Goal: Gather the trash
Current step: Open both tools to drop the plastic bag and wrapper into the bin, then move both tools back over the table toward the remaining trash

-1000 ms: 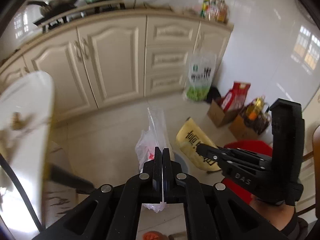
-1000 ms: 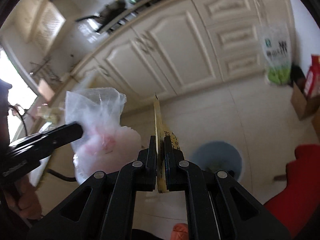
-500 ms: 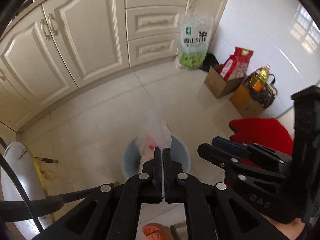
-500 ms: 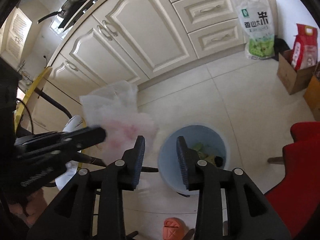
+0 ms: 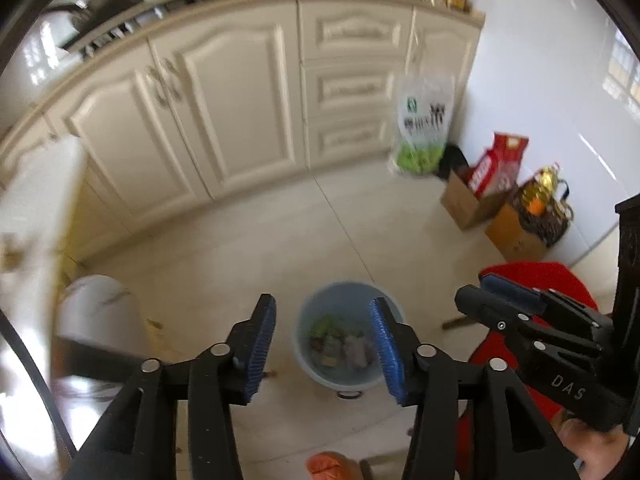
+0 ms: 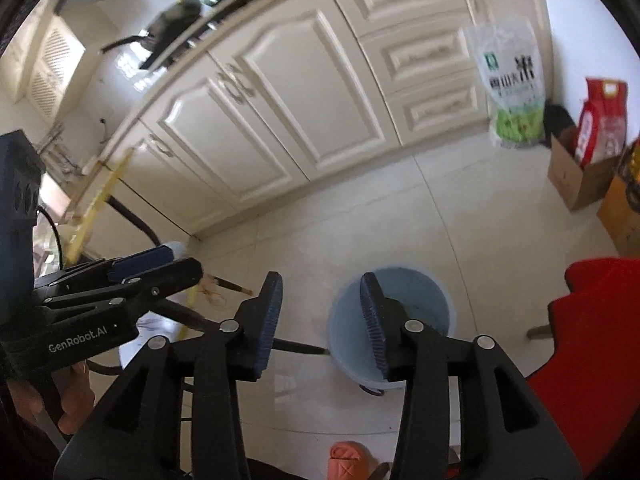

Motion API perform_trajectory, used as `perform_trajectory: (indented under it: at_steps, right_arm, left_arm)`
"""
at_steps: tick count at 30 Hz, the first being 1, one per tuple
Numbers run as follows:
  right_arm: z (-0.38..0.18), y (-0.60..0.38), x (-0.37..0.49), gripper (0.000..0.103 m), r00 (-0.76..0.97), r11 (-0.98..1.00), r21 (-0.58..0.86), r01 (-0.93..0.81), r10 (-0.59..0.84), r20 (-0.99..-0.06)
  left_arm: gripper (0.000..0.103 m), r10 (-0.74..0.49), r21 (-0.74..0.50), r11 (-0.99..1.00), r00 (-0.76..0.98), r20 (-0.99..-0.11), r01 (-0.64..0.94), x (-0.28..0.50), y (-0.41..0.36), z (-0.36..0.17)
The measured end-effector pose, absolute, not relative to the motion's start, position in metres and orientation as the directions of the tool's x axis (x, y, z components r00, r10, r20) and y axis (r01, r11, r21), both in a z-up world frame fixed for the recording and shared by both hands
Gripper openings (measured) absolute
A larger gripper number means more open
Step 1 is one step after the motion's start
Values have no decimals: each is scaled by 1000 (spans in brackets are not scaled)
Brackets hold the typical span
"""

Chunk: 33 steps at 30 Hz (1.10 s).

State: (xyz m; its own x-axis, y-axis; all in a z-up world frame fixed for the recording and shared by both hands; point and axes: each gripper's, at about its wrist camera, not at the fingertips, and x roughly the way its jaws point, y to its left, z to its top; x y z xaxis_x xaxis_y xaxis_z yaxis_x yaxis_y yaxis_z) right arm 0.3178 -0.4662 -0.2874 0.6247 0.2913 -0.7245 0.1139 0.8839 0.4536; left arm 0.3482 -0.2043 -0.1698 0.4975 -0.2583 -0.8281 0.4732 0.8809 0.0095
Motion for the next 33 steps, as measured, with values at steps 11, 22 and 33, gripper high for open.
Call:
perform_trajectory:
  at_steps: [11, 22, 33]
  right_arm:
    - [-168, -360, 297, 72, 728, 921, 375, -105, 328, -602]
    - [-138, -224, 306, 75, 663, 888, 331, -319, 459, -591]
    - [-166, -172, 333, 75, 592, 881, 289, -375, 467, -657]
  left_arm:
    - [88, -181, 92, 947, 751, -636, 306, 241, -86, -72]
    - [97, 3, 87, 994, 799, -601, 62, 145, 30, -76]
    - [97, -9, 10, 1000, 705, -710, 22, 150, 53, -118]
